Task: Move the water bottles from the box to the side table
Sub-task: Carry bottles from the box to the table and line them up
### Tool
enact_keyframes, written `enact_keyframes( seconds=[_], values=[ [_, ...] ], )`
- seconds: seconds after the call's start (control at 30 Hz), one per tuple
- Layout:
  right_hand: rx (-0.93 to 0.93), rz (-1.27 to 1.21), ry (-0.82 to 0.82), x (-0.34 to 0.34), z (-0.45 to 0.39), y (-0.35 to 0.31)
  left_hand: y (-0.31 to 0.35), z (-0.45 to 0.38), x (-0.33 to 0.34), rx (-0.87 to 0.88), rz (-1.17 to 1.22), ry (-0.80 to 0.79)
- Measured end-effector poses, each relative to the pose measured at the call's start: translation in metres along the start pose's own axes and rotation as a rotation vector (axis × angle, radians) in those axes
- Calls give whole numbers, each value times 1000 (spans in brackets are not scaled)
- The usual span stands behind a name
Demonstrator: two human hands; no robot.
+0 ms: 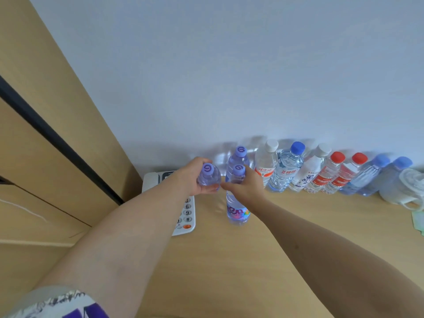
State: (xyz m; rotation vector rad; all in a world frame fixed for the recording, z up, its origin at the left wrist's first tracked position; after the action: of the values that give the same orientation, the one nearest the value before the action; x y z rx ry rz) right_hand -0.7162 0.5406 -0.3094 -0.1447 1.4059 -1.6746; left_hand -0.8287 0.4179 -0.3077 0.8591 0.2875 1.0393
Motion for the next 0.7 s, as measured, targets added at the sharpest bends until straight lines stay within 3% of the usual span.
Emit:
enact_keyframes(
  seconds=[0.27,0.37,0.53,0.7],
  values=[
    [-57,54,1,-2,-3,0,23,1,-4,112,-79,43],
    [-94,146,-12,-6,-2,-5,29,6,-11,108,-188,56],
    [-65,376,10,-10,2,-12,49,10,-12,270,-240,102],
    [-82,592,19,-14,5,-30,62,10,0,506,-629,66]
  ],
)
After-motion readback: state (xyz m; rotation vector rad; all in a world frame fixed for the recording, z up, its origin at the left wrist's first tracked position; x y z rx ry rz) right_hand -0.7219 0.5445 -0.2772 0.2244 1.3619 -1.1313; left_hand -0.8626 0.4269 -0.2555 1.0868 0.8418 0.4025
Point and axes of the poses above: each hand's wrist, its own z-axis away from the middle knuckle, its own x-axis out of the palm, y = z × x, the point moved 7 cm from there along -z, towards the middle knuckle, and after that the axes turned 11 degrees about x, right-handed, at the moved point
